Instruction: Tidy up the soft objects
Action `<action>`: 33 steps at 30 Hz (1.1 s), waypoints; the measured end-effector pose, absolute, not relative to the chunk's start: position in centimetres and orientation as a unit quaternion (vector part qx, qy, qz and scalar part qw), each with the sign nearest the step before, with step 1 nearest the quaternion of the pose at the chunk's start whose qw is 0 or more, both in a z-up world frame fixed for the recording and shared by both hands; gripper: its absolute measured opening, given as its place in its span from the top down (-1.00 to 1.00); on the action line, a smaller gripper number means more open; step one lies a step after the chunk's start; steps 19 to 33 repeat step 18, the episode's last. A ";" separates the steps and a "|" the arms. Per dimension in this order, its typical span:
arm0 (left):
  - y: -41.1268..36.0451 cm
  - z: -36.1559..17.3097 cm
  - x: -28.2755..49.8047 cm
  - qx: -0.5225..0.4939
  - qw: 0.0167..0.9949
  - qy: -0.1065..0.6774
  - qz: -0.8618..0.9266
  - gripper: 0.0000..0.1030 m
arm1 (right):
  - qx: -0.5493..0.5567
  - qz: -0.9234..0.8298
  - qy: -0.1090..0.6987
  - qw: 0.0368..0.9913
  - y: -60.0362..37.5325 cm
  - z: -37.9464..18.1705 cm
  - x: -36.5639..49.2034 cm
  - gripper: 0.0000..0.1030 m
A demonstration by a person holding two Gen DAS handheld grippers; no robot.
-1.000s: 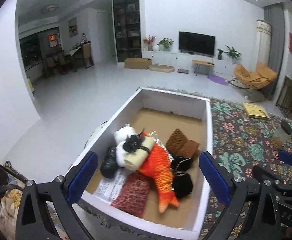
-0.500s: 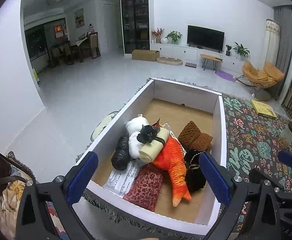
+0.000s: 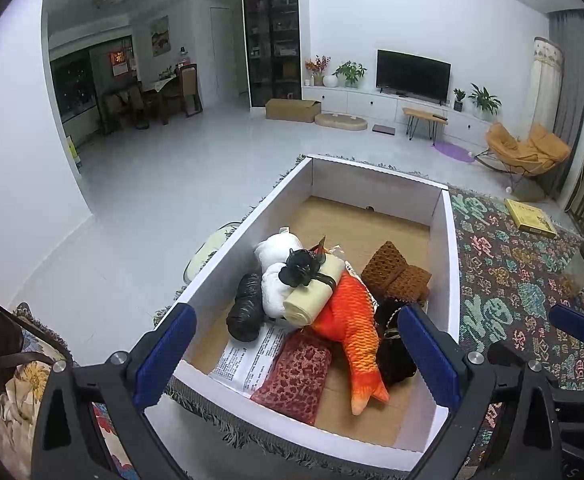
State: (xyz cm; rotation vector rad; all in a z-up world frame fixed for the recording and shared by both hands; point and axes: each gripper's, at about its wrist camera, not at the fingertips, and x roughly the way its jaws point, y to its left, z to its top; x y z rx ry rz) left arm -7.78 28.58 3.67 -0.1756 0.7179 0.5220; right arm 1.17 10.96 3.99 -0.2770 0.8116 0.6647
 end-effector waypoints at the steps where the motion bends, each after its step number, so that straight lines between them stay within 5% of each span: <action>1: 28.6 3.6 -7.7 -0.084 0.899 0.348 0.253 -0.95 | -0.132 0.316 0.386 0.856 11.0 3.9 1.2 -0.59; 33: 28.7 3.0 -7.4 -0.085 0.897 0.348 0.259 -0.95 | -0.132 0.318 0.391 0.853 11.3 3.7 1.5 -0.59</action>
